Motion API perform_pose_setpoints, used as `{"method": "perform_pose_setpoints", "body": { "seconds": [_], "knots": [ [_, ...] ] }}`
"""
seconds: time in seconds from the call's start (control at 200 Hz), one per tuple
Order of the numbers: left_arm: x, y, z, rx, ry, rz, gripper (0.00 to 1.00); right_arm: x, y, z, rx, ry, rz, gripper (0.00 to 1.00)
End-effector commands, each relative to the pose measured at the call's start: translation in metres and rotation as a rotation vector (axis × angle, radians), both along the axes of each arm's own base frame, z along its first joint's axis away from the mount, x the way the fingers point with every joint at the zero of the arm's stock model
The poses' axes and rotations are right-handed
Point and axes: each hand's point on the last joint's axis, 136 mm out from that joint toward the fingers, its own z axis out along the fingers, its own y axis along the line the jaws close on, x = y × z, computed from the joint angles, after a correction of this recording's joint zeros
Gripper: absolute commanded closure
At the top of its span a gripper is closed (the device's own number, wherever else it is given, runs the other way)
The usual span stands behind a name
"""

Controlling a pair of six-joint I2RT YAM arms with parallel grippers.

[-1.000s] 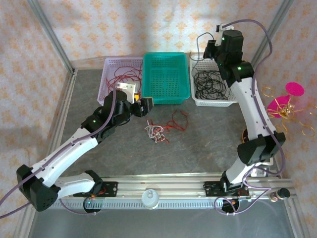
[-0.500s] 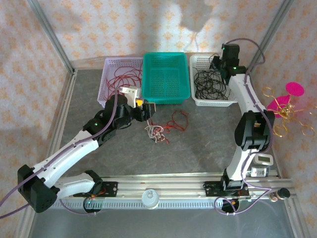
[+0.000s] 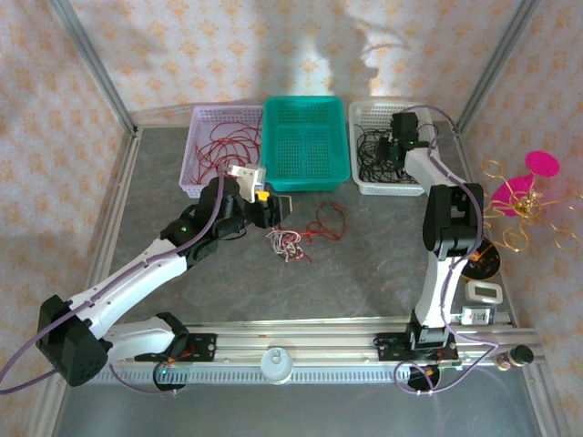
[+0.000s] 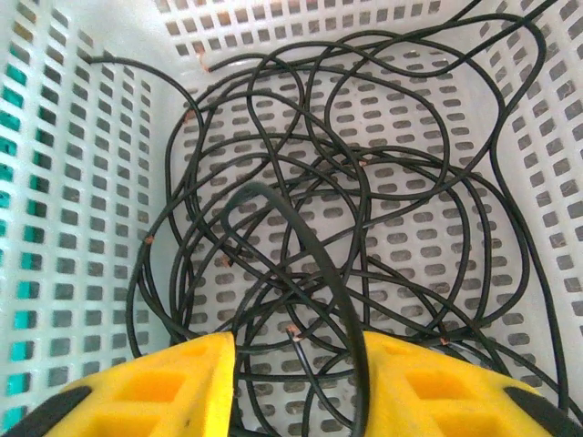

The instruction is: Untangle the cables

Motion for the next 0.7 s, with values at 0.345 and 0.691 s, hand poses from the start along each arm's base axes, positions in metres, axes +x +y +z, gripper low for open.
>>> {"method": "perform_pose_setpoints", "body": {
  "seconds": [0.345, 0.691],
  "knots": [
    [0.002, 0.001, -0.042, 0.069, 0.099, 0.015, 0.27, -0.089, 0.048, 0.128, 0.070, -0.149, 0.057, 0.43],
    [0.019, -0.020, -0.061, 0.161, 0.133, -0.072, 0.34, -0.230, 0.136, 0.023, 0.444, 0.138, 0.077, 0.58]
  ]
}}
